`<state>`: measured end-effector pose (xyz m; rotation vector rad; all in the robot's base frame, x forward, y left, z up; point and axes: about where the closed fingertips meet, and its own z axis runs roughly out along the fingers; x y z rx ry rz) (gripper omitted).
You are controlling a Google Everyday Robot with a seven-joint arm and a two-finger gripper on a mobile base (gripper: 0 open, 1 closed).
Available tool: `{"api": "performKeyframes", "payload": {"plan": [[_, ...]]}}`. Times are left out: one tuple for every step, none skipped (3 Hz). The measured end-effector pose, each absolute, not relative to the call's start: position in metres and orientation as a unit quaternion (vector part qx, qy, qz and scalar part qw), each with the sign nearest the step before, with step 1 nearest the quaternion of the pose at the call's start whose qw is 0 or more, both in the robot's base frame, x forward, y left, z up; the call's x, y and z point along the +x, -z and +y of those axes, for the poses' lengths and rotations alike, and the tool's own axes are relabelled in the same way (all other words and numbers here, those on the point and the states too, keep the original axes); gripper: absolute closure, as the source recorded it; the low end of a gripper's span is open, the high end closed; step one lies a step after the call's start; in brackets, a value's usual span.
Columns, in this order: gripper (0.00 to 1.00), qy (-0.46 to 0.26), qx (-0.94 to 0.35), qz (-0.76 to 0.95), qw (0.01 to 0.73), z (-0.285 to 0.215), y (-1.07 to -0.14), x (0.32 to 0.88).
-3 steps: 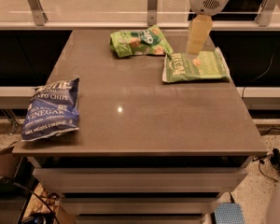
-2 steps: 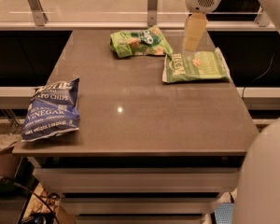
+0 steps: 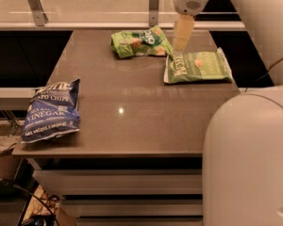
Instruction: Move green rice chip bag near blue chip bag
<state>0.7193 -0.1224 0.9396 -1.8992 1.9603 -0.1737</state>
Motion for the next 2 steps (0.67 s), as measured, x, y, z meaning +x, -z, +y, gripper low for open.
{"api": "performKeyframes", "payload": {"plan": [[0.0, 0.046, -0.694, 0.69, 0.203, -0.105, -0.926, 0.734], [0.0, 0.034, -0.706, 0.678, 0.202, -0.087, -0.912, 0.749]]}}
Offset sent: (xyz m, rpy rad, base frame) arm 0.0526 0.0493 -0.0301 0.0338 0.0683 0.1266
